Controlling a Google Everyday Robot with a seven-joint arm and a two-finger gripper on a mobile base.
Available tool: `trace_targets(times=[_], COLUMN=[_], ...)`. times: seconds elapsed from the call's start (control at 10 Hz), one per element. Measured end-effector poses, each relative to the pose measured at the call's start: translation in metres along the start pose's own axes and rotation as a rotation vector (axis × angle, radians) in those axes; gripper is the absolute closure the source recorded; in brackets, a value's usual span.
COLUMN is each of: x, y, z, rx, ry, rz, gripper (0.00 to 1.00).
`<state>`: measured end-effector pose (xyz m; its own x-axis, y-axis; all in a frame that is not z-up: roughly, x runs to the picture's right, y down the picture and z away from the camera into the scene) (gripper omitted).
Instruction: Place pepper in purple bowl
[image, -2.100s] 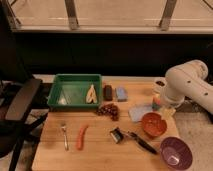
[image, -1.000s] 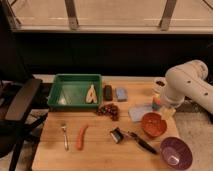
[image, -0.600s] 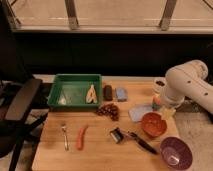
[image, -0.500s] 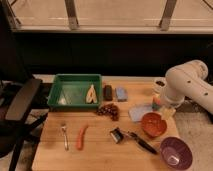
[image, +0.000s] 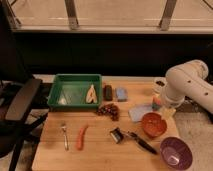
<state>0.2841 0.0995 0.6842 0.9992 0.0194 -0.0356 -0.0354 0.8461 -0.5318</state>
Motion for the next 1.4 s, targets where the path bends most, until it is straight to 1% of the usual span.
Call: trace_targets(times=[0.1, 0.2, 0.5, 0.6, 0.7, 0.8, 0.9, 1.0, 1.2, 1.3, 1.4], x=[-0.005, -0.013, -0.056, -0.068, -0.075, -0.08, -0.085, -0.087, -0.087, -0.091, -0.1], y=[0.005, 0.013, 0.043, 0.057, 0.066, 0.075, 0.08, 0.081, 0.08, 0.076, 0.068], z=[-0.003, -0.005, -0.011, -0.013, -0.015, -0.016, -0.016, -0.016, -0.014, -0.008, -0.001], rx=[-0.002, -0.006, -0.018, -0.021, -0.023, -0.025, -0.027, -0.027, -0.034, -0.063, -0.085], ry=[-0.001, -0.001, -0.003, -0.016, -0.02, -0.026, -0.031, -0.031, -0.026, -0.016, -0.008], rz=[-0.048, -0.131, -0.508, -0.626, -0.705, -0.767, -0.812, -0.83, -0.831, -0.847, -0.865], gripper=[0.35, 0.35, 0.35, 0.35, 0.35, 0.35, 0.35, 0.35, 0.35, 0.35, 0.35])
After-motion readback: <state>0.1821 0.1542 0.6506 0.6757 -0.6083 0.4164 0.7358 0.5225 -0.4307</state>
